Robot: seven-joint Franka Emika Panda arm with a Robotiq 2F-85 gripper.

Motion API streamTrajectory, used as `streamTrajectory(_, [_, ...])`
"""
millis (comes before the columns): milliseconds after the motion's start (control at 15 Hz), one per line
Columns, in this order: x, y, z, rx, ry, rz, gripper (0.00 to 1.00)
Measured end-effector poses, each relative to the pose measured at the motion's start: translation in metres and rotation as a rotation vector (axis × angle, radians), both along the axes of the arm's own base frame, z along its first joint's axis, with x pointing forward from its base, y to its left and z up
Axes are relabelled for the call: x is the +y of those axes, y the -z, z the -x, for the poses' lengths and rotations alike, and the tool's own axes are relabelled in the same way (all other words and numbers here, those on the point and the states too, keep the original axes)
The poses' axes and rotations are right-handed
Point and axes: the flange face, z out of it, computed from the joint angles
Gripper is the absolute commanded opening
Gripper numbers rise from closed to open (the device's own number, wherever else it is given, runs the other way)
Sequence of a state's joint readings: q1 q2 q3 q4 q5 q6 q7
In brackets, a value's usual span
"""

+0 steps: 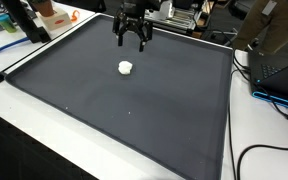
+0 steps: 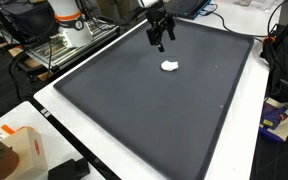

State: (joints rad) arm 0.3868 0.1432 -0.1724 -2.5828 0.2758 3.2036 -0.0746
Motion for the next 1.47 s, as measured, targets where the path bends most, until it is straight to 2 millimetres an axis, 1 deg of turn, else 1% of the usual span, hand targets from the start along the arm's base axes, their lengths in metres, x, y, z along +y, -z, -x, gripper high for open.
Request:
streamTrajectory(467, [0.010, -0.013, -0.020, 0.056, -0.027, 0.014, 1.00])
streamTrajectory(533, [0.015, -0.016, -0.022, 0.085, -0.029, 0.004, 1.00])
streamTrajectory(667, [0.029, -0.028, -0.026, 0.115, -0.045, -0.019, 1.00])
streamTrajectory(733, [0.032, -0.033, -0.026, 0.114, -0.049, -0.025, 1.00])
streamTrajectory(1000, [0.032, -0.035, -0.029, 0.121, -0.043, -0.021, 1.00])
streamTrajectory(1267, [0.019, -0.036, -0.048, 0.180, 0.008, 0.043, 1.00])
streamTrajectory(1467, [0.019, -0.042, -0.060, 0.239, 0.034, 0.075, 1.00])
